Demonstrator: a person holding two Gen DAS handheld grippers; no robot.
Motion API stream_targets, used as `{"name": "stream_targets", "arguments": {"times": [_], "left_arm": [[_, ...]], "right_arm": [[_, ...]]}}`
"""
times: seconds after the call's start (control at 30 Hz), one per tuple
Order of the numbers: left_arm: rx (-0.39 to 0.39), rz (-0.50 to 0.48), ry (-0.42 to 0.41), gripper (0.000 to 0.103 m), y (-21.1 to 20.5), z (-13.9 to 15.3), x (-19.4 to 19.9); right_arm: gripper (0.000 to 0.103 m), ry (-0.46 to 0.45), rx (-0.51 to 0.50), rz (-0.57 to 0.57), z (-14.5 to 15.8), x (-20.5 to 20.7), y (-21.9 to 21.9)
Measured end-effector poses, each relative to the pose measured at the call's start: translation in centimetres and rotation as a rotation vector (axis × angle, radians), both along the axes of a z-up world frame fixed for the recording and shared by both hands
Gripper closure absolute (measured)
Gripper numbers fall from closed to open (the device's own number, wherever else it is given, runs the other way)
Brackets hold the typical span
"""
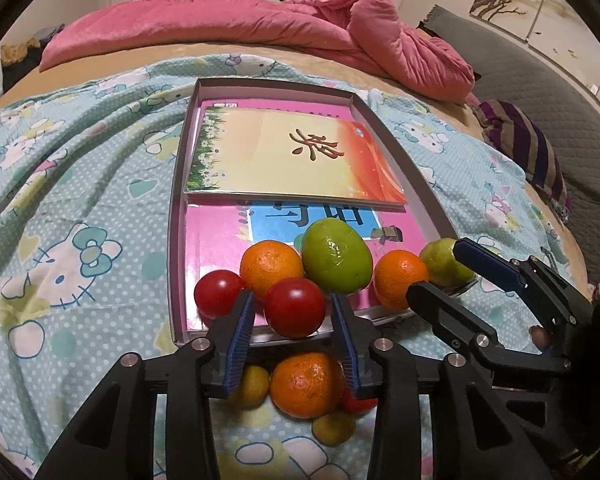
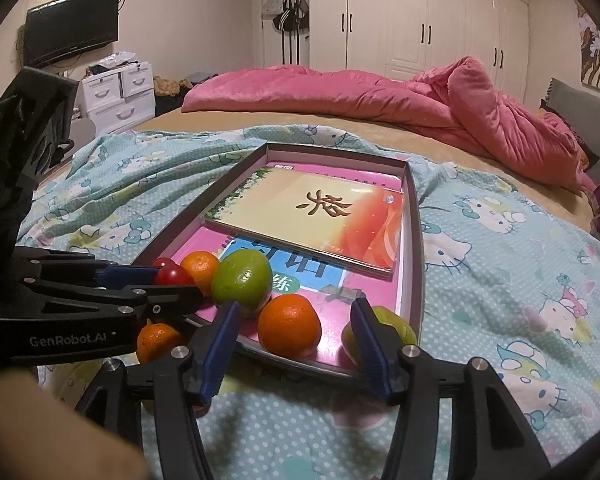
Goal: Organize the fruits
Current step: 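Lower the tomato into the tray and open the left tool while the right tool releases the orange inside, then withdraw both tools from the tray back to the remaining loose fruit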
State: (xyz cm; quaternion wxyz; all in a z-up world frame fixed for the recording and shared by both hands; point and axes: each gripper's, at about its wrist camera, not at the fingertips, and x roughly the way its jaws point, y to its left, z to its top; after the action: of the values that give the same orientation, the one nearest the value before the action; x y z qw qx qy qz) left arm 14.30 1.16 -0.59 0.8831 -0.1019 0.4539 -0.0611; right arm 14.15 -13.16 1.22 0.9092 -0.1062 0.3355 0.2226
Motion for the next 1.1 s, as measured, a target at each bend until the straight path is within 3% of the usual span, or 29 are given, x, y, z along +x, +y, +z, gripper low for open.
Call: {"name": "stream_targets", "arguments": {"times": [0.1, 0.2, 0.37, 1.1], "left_arm": [[-0.008, 0.002, -0.008, 0.06, 0.1, 0.3, -0.2], [-0.011, 0.003, -0.026, 0.051, 0.2, 0.8, -0.6], [-0.005, 0.007, -0.046, 0.046, 0.4, 1.4, -1.1], [-0.042, 0.074, -0.09, 0.044, 4.2, 3.6, -3.6]], "right_arm": [[0.041, -0.004, 0.003, -0.002, 0.1, -0.1, -0.1], [0.04, -0.007, 0.005, -0.002, 0.2, -0.2, -0.2], [0.035, -0.015, 0.011, -0.004, 0.4, -0.4, -0.6], [0.033, -0.046, 0.065, -0.01, 1.8, -1.3, -2.2]]}}
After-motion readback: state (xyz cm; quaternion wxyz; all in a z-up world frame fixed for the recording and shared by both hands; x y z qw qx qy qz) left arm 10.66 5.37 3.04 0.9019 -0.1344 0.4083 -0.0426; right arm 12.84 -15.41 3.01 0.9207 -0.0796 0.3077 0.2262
